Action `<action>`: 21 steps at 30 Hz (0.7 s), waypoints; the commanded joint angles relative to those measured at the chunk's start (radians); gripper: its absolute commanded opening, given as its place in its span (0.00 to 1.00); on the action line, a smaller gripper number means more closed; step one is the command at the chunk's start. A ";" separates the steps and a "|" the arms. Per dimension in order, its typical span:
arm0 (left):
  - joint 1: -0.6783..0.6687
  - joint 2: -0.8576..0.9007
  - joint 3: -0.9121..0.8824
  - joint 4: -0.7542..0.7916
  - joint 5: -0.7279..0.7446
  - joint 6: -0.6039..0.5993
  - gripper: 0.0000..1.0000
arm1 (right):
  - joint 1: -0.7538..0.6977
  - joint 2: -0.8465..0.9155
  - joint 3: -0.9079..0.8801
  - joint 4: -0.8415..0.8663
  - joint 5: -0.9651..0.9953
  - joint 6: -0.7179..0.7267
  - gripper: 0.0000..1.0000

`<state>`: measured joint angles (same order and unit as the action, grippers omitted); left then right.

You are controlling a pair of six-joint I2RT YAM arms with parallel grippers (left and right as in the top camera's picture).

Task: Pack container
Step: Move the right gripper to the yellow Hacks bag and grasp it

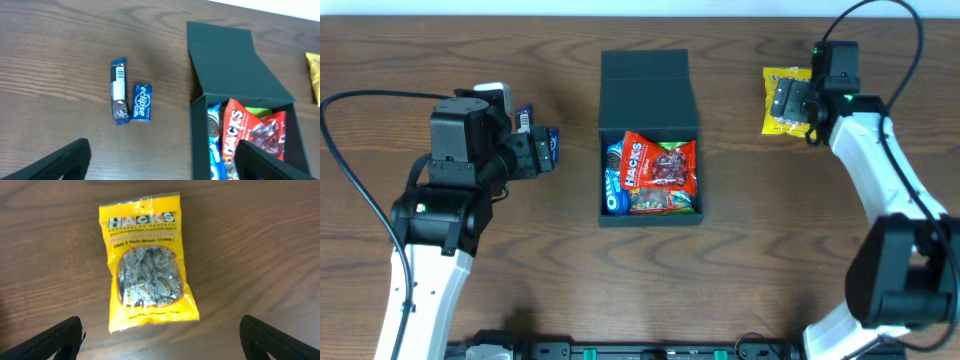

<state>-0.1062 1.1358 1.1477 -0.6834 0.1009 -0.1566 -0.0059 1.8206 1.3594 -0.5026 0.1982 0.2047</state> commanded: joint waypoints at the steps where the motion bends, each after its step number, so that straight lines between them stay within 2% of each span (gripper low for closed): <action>1: 0.004 -0.003 0.022 -0.002 -0.007 0.004 0.95 | -0.009 0.053 0.001 0.027 0.004 0.008 0.99; 12: 0.004 -0.003 0.022 -0.039 -0.007 0.004 0.95 | -0.009 0.228 0.001 0.289 -0.003 0.008 0.99; 19: 0.004 -0.003 0.022 -0.038 -0.007 0.030 0.95 | -0.009 0.329 0.001 0.336 -0.006 0.011 0.99; 21: 0.004 -0.003 0.022 -0.038 -0.007 0.030 0.95 | -0.009 0.343 0.001 0.333 -0.008 0.028 0.96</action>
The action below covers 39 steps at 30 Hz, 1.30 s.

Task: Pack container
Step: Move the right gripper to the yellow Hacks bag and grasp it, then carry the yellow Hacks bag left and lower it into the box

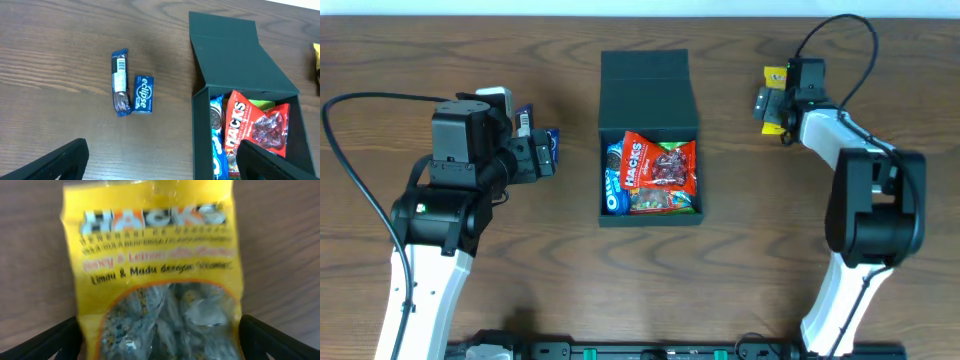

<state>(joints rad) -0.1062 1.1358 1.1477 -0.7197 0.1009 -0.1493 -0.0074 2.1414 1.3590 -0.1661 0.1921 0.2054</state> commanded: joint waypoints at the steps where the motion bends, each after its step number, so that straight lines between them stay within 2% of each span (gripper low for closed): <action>1: 0.004 -0.003 0.022 -0.002 -0.007 0.023 0.95 | -0.007 0.028 0.002 -0.003 -0.002 0.027 0.91; 5: 0.004 -0.003 0.022 0.006 -0.007 0.023 0.95 | -0.007 0.029 0.002 -0.003 -0.023 0.027 0.57; 6: 0.004 -0.003 0.022 0.007 -0.007 0.023 0.95 | -0.007 0.029 0.002 -0.006 -0.030 0.027 0.45; 9: 0.004 -0.003 0.022 0.007 -0.007 0.023 0.95 | -0.006 0.029 0.002 -0.017 -0.044 0.026 0.26; 11: 0.004 -0.003 0.022 0.007 -0.007 0.023 0.95 | -0.005 0.023 0.002 -0.040 -0.047 0.027 0.17; 16: 0.004 -0.003 0.022 0.021 -0.006 0.023 0.95 | -0.004 -0.047 0.002 -0.129 -0.074 0.026 0.02; 21: 0.004 -0.003 0.022 0.024 -0.006 0.022 0.95 | -0.004 -0.195 0.002 -0.200 -0.237 0.017 0.01; 26: 0.004 -0.003 0.022 0.024 -0.003 0.023 0.95 | 0.021 -0.364 0.002 -0.251 -0.565 -0.165 0.02; 29: 0.004 -0.003 0.022 0.024 -0.004 0.023 0.95 | 0.064 -0.443 0.002 -0.304 -0.677 -0.287 0.02; 39: 0.004 -0.054 0.023 0.078 -0.007 0.023 0.95 | 0.308 -0.499 0.002 -0.532 -0.723 -0.600 0.06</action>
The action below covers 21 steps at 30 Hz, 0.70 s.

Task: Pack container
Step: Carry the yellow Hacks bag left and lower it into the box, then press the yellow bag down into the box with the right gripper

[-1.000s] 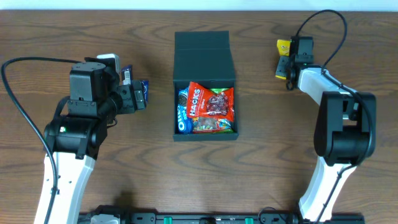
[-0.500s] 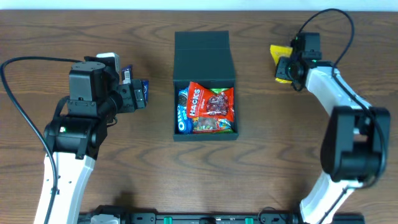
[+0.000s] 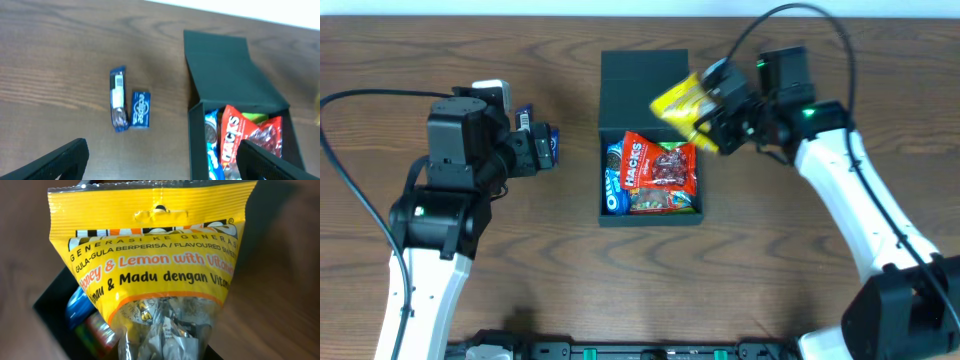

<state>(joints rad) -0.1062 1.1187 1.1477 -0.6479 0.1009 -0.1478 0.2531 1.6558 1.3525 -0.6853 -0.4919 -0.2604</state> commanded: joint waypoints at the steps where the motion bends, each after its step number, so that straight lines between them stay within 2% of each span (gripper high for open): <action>1: 0.004 -0.047 0.023 0.009 -0.007 0.022 0.95 | 0.075 -0.013 0.008 -0.026 -0.039 -0.172 0.06; 7: 0.004 -0.080 0.022 -0.006 -0.007 0.022 0.95 | 0.183 -0.012 0.008 -0.092 -0.020 -0.326 0.05; 13: 0.004 -0.083 0.022 -0.018 -0.006 0.037 0.95 | 0.193 -0.012 0.008 -0.160 -0.013 -0.351 0.07; 14: 0.004 -0.083 0.022 -0.018 -0.007 0.037 0.95 | 0.193 -0.012 0.008 -0.170 -0.013 -0.351 0.14; 15: 0.004 -0.083 0.022 -0.017 -0.007 0.038 0.95 | 0.193 -0.012 0.008 -0.181 -0.013 -0.351 0.36; 16: 0.004 -0.083 0.022 -0.016 -0.007 0.037 0.95 | 0.193 -0.012 0.008 -0.191 -0.013 -0.351 0.64; 18: 0.004 -0.083 0.022 -0.016 -0.007 0.037 0.95 | 0.193 -0.012 0.008 -0.196 -0.013 -0.351 0.72; 21: 0.004 -0.083 0.022 -0.017 -0.007 0.037 0.95 | 0.192 -0.012 0.008 -0.188 -0.013 -0.351 0.71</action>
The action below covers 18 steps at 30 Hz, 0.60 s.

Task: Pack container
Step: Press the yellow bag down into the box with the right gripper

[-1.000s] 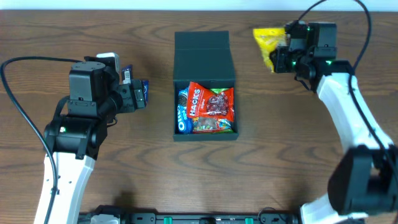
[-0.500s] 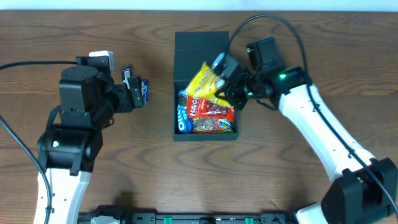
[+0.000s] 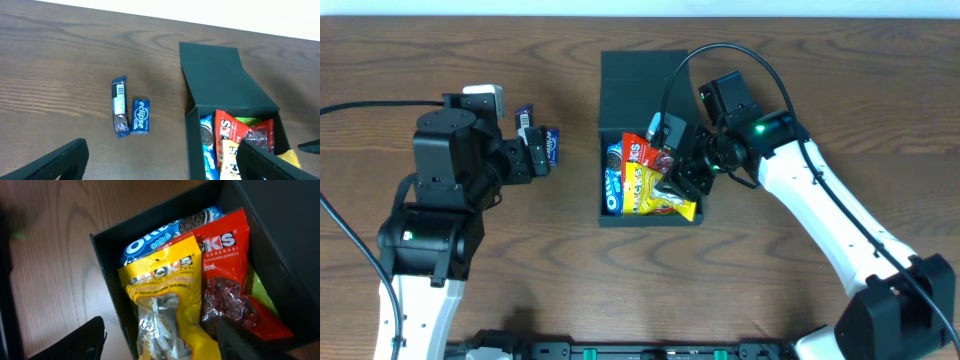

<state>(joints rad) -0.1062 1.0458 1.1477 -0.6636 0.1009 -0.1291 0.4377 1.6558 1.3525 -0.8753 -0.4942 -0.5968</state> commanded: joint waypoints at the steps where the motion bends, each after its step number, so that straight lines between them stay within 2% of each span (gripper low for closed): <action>1: 0.004 -0.010 0.022 -0.002 -0.007 0.019 0.95 | 0.008 -0.012 0.008 0.012 -0.011 -0.014 0.63; 2: 0.004 -0.010 0.022 -0.002 -0.006 0.019 0.95 | 0.008 -0.012 0.008 0.020 -0.011 -0.014 0.45; 4: 0.004 -0.010 0.022 -0.002 -0.006 0.018 0.95 | 0.010 -0.012 0.008 0.027 -0.013 -0.014 0.02; 12: 0.004 -0.010 0.022 -0.001 -0.007 0.018 0.95 | 0.015 0.034 0.006 -0.068 0.043 -0.009 0.01; 18: 0.004 -0.010 0.022 -0.002 -0.007 0.019 0.95 | 0.015 0.137 0.005 -0.092 0.102 0.042 0.02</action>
<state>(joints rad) -0.1062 1.0454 1.1477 -0.6655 0.1009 -0.1287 0.4381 1.7622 1.3525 -0.9604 -0.4099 -0.5781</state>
